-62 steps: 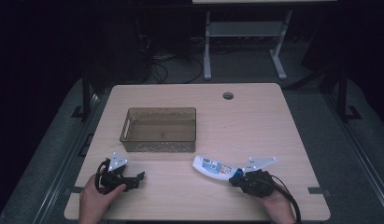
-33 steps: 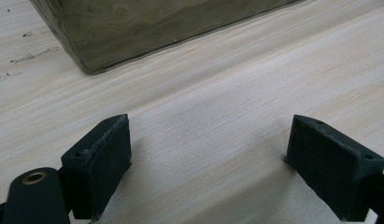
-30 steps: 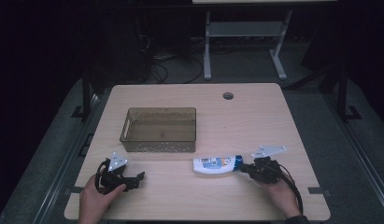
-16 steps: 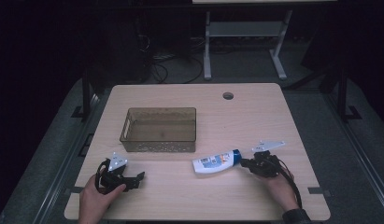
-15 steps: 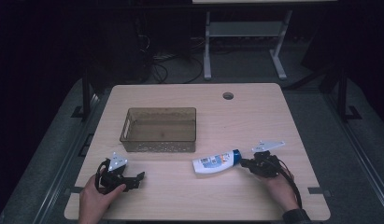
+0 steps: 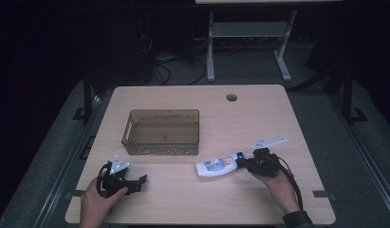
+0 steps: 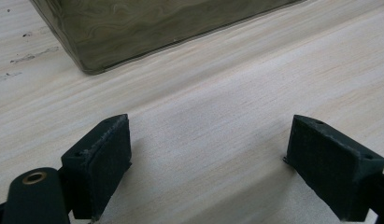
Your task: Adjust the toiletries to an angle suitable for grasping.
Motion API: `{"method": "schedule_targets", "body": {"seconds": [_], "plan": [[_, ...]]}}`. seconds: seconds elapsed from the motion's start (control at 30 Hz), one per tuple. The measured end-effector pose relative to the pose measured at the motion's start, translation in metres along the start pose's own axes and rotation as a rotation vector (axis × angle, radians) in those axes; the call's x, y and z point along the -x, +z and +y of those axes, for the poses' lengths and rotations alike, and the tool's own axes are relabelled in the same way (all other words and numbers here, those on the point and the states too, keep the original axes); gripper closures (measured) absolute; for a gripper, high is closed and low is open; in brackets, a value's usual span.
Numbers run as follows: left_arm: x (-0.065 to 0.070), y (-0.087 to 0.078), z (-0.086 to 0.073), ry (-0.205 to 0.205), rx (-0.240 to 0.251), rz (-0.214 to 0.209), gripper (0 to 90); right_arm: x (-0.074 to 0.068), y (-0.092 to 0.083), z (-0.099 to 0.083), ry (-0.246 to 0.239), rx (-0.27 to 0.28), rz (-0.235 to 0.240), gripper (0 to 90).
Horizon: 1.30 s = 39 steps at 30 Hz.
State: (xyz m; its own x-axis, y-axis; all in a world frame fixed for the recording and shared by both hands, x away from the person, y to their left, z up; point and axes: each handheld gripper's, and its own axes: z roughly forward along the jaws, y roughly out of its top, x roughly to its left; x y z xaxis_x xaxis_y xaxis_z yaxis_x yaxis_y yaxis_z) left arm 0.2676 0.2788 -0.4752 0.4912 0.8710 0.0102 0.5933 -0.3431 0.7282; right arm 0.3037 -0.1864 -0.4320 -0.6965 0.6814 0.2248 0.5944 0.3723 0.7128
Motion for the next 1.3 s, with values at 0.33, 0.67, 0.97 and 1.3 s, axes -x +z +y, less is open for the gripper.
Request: {"method": "schedule_targets", "body": {"seconds": [0.33,0.67,0.97,1.3], "plan": [[0.000,0.000,0.000,0.000,-0.001,0.000,12.8,-0.013,0.012,0.023,-0.040,0.027,0.036,89.4],[0.000,0.000,0.000,0.001,-0.004,0.000,12.8,-0.029,0.032,0.042,-0.088,0.034,0.060,89.4],[0.000,0.000,0.000,0.002,-0.004,0.001,12.9,-0.040,0.051,0.052,-0.112,0.025,0.077,89.4],[0.000,0.000,0.000,0.000,-0.004,0.000,12.9,-0.045,0.076,0.056,-0.121,-0.003,0.074,89.4]]}}
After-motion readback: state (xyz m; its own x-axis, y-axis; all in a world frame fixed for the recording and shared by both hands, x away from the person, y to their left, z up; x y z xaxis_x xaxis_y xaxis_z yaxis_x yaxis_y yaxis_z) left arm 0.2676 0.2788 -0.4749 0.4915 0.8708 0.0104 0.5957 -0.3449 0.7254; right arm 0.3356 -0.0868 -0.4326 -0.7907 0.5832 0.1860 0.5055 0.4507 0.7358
